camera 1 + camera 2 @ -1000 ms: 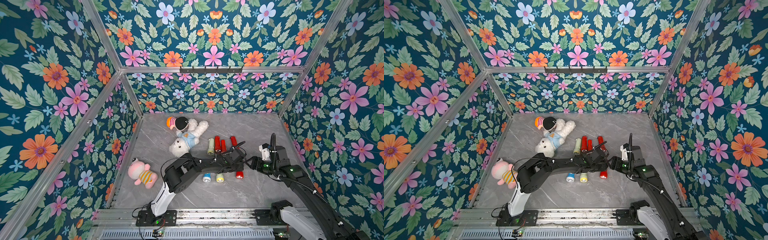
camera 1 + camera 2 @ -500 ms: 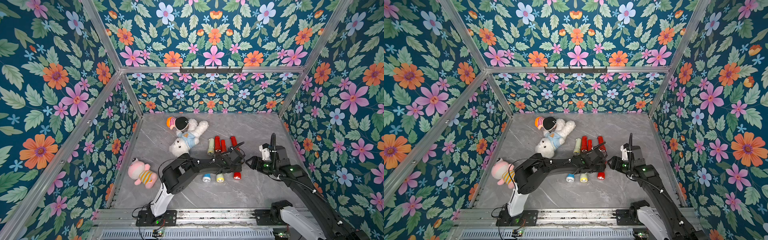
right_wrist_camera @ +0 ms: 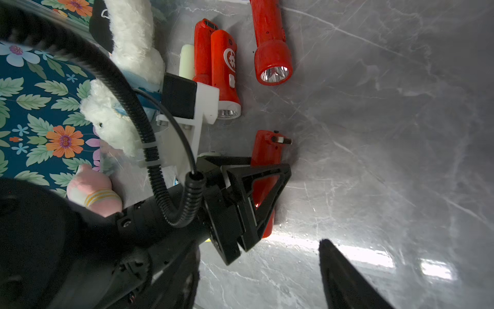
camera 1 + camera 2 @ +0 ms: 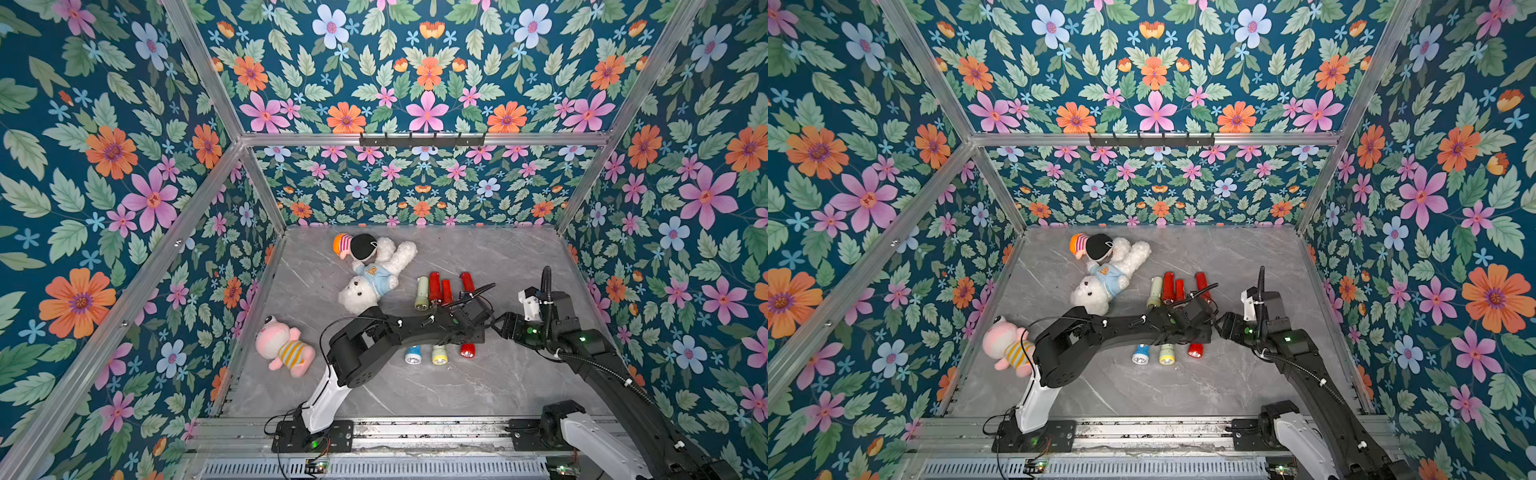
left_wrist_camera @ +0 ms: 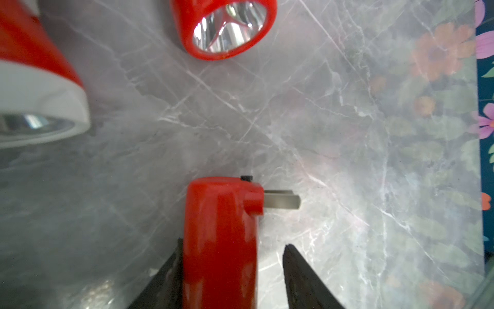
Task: Close the plug at the bottom of the flashlight
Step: Pick up the flashlight from the center of the board.
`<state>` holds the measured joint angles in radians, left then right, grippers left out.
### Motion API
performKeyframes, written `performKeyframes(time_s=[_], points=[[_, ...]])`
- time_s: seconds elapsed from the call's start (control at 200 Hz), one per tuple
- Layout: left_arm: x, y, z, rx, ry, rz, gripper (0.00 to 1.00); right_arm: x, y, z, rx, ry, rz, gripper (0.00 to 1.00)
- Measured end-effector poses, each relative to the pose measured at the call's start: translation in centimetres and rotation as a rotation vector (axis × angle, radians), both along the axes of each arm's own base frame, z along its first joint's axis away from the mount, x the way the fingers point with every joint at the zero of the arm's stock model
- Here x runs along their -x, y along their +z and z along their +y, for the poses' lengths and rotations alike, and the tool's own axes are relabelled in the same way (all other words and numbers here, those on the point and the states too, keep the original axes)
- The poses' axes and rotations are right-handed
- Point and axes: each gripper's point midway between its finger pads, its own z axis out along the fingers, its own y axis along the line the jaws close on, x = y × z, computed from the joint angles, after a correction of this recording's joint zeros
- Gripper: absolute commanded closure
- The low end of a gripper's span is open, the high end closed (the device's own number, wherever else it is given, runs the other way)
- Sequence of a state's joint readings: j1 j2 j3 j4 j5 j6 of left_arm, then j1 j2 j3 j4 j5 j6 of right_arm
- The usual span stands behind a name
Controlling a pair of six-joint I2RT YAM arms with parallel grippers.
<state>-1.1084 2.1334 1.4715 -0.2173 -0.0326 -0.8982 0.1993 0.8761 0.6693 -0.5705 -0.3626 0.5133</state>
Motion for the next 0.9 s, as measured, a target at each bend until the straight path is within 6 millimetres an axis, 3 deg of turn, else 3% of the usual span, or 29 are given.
performKeyframes(time_s=[0.125, 0.26, 0.45, 0.645, 0.765, 0.9], points=[[-0.5, -0.4, 0.1, -0.016, 0.007, -0.024, 0.52, 0.0, 0.0, 0.0, 0.000, 0.000, 0.001, 0.28], [-0.7, -0.6, 0.4, -0.022, 0.019, -0.035, 0.79, 0.0, -0.1, 0.0, 0.000, -0.001, 0.004, 0.28], [-0.5, -0.3, 1.3, -0.034, 0.029, -0.049, 1.00, -0.1, -0.2, -0.2, 0.004, -0.008, 0.007, 0.28], [0.3, 0.2, 4.4, -0.091, 0.045, -0.069, 1.00, -0.2, -0.4, -0.4, 0.002, -0.018, 0.015, 0.28], [0.1, 2.0, 5.5, -0.072, 0.049, -0.128, 1.00, -0.3, -0.5, -0.4, -0.002, -0.023, 0.020, 0.28], [-0.5, 4.3, 5.5, -0.010, 0.046, -0.210, 1.00, -0.4, -0.6, -0.5, -0.004, -0.028, 0.021, 0.28]])
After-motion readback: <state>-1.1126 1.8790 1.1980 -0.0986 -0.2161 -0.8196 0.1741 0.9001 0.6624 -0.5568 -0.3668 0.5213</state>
